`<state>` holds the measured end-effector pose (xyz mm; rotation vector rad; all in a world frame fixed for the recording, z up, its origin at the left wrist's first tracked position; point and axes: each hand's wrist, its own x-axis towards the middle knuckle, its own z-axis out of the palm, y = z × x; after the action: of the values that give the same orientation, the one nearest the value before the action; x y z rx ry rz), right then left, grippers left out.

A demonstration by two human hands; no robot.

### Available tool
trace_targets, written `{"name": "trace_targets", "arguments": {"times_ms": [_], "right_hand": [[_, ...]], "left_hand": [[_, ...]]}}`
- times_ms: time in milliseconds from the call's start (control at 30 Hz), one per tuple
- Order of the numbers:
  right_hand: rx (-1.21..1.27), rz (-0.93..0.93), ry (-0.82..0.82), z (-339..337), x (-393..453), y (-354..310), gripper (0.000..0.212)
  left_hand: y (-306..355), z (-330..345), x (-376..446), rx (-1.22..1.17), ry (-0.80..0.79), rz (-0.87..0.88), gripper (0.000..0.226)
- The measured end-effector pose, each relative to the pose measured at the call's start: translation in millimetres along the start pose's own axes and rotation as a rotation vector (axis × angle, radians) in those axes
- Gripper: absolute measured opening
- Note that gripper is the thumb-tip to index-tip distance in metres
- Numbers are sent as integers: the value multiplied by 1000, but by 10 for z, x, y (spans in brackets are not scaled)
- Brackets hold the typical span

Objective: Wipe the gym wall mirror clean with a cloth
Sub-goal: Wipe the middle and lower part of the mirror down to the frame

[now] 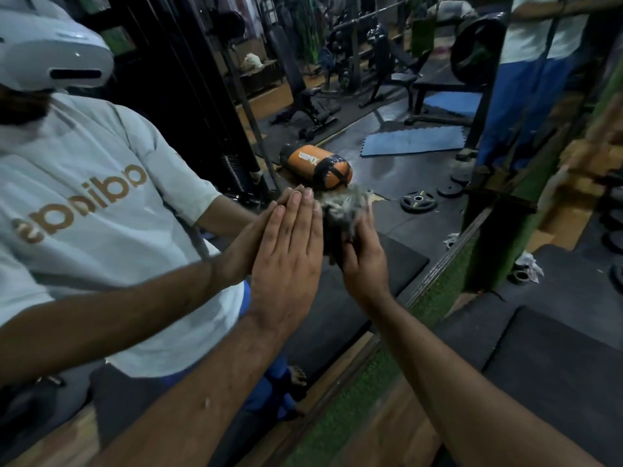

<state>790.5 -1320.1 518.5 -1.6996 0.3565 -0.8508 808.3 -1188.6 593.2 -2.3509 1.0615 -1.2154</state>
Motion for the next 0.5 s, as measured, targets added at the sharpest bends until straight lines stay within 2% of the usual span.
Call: {"name": "trace_targets", "arguments": {"times_ms": [100,133,167,267,367,400,433,500], "right_hand": [[111,465,37,-17,-22,119,71],[131,490,32,17,-19,73,69],[142,440,25,52,-28,-11,69],[108,164,0,154,-103,-318,70],[10,-25,-11,185,-236,-272,71],[0,-7,-7,194,-262,-185,73],[53,99,12,213,-268,-81,75],[211,421,50,267,-214,32,81]], "left_hand": [[-40,1,-73,-31,-21,-2,63],[-56,5,-100,-23,-28,3,64],[-69,7,-125,-9,-32,12,63],[-71,-22,-147,29,-32,19,57],[-118,-96,-166,17,-31,-28,58],[-152,-106,-194,15,-23,-46,59],[-188,-117,-225,15,-22,-61,63],[-254,-132,-288,21,-38,-65,72]]}}
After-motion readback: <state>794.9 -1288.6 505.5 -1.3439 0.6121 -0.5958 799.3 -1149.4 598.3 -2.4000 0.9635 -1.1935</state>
